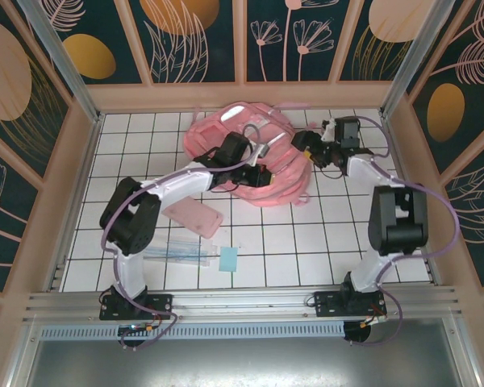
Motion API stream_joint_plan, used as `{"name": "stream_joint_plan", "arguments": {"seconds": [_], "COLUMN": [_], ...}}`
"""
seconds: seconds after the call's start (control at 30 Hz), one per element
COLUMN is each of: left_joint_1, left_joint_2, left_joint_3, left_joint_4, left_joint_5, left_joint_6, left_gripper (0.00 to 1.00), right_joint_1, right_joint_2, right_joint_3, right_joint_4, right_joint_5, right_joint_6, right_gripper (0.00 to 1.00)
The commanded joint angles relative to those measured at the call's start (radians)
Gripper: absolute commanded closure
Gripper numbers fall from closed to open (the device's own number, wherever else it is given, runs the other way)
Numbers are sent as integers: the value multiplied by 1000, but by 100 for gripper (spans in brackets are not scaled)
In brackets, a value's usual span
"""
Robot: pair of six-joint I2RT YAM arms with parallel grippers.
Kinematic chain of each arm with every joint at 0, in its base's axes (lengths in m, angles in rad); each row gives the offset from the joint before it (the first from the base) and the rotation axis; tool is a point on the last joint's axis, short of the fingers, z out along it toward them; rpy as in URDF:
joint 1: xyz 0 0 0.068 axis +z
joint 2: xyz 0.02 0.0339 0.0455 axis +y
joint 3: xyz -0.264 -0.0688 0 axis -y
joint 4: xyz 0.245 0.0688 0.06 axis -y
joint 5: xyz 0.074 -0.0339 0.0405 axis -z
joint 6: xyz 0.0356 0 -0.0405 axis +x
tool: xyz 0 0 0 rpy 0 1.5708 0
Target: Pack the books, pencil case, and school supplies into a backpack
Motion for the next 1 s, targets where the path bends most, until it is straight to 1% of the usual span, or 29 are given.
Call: {"name": "stream_joint_plan", "arguments": {"seconds": [0.0,0.1,0.17,0.23,0.3,0.37,0.4,0.43,0.47,0.5,0.53,0.57,0.67,0.73,0.8,0.87,0.97], "left_joint_1": [-8,-15,-19,-20,-22,-21,-22,-21,-22,-22,-22,-22,-3,50,124,184,222], "left_joint_2": [40,68,62,41,17,-10,-22,-32,-38,-47,-54,-64,-96,-111,-126,-145,-151], "left_joint_3": [141,189,185,160,130,93,74,60,50,37,22,13,-46,-128,-208,-269,-268], "left_joint_4": [131,121,109,100,89,86,90,90,89,82,68,46,-49,-96,-113,-123,-135], "left_joint_5": [74,88,90,92,86,85,85,85,82,78,60,37,-92,-158,-180,-232,-382], "left_joint_6": [-78,-75,-67,-53,-41,-36,-35,-34,-31,-26,-13,4,58,62,59,69,118], "left_gripper": [100,100,100,100,100,100,100,100,100,100,100,100,100,100,100,100,100], "right_joint_1": [13,27,43,57,68,93,110,125,133,135,128,117,68,42,29,26,28], "right_joint_2": [-173,-236,-237,-193,-122,-46,-7,20,39,57,63,56,5,-29,-48,-50,-48], "right_joint_3": [-100,-184,-217,-228,-211,-162,-131,-111,-98,-80,-81,-99,-170,-181,-171,-151,-143], "right_joint_4": [-12,35,80,149,229,263,266,282,288,266,259,276,331,323,297,263,252], "right_joint_5": [22,10,22,19,-20,-36,-34,-30,-25,-6,7,15,41,53,59,54,35], "right_joint_6": [97,177,208,237,270,283,281,279,277,271,271,280,305,299,282,258,249], "right_gripper": [21,21,21,21,22,24,27,38,55,83,100,100,100,100,100,100,100]}}
